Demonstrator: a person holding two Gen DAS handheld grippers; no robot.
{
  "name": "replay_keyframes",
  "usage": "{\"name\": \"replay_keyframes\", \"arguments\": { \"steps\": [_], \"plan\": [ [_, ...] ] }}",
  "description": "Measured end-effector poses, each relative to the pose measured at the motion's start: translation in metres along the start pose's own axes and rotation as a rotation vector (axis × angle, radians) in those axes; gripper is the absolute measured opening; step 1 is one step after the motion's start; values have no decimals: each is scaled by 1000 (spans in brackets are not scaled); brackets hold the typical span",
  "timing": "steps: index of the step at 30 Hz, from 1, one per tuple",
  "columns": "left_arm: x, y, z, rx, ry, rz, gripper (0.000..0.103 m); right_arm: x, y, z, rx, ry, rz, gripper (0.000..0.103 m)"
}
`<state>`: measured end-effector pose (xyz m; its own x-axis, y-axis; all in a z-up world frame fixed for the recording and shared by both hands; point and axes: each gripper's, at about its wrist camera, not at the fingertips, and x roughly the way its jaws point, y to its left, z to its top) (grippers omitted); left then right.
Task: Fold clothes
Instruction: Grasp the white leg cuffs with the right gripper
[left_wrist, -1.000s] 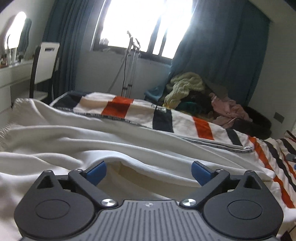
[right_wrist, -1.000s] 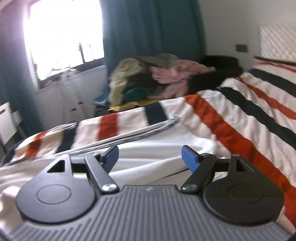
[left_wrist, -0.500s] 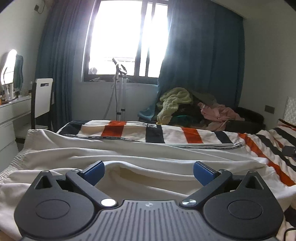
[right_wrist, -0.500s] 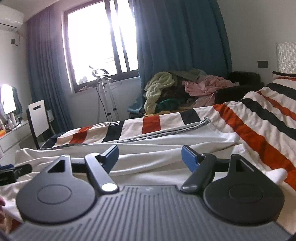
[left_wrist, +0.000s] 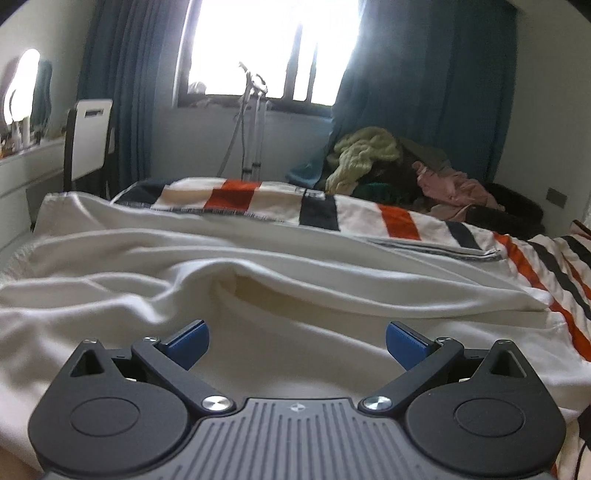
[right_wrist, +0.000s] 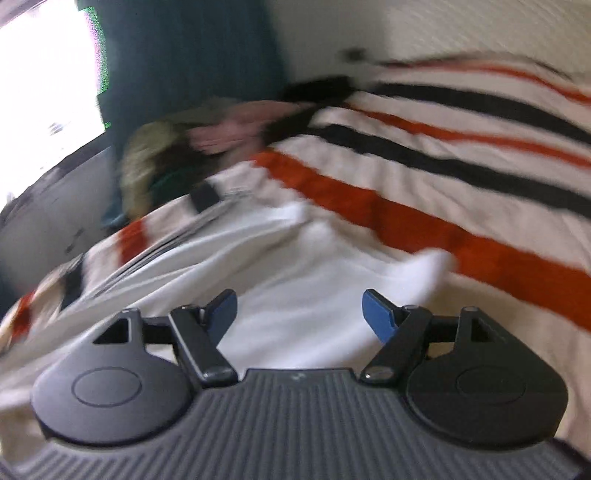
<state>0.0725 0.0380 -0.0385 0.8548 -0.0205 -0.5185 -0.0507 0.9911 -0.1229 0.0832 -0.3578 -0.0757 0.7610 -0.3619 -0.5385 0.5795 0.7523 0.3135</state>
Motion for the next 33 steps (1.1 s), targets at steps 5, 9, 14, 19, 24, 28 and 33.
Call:
{"name": "replay_keyframes", "arguments": {
  "steps": [5,9,14,19,24,28,33],
  "plan": [
    [8,15,1,-88,36,28,103,27,-58,4,273,28,-186,76],
    [11,22,0,-121,44,54,103,39,-93,-8,472,56,-350,78],
    [11,23,0,-141,51,70,103,54,-103,-16,556,111,-277,78],
    [9,21,-2,-128,50,90,103,68,-111,-18,699,160,-143,78],
    [11,24,-3,-151,64,99,103,90,-111,-6,747,231,-9,77],
    [20,26,-6,-166,103,100,103,91,-115,11,814,195,154,63],
    [23,33,-4,-202,94,129,103,105,-111,21,773,251,177,63]
  ]
}}
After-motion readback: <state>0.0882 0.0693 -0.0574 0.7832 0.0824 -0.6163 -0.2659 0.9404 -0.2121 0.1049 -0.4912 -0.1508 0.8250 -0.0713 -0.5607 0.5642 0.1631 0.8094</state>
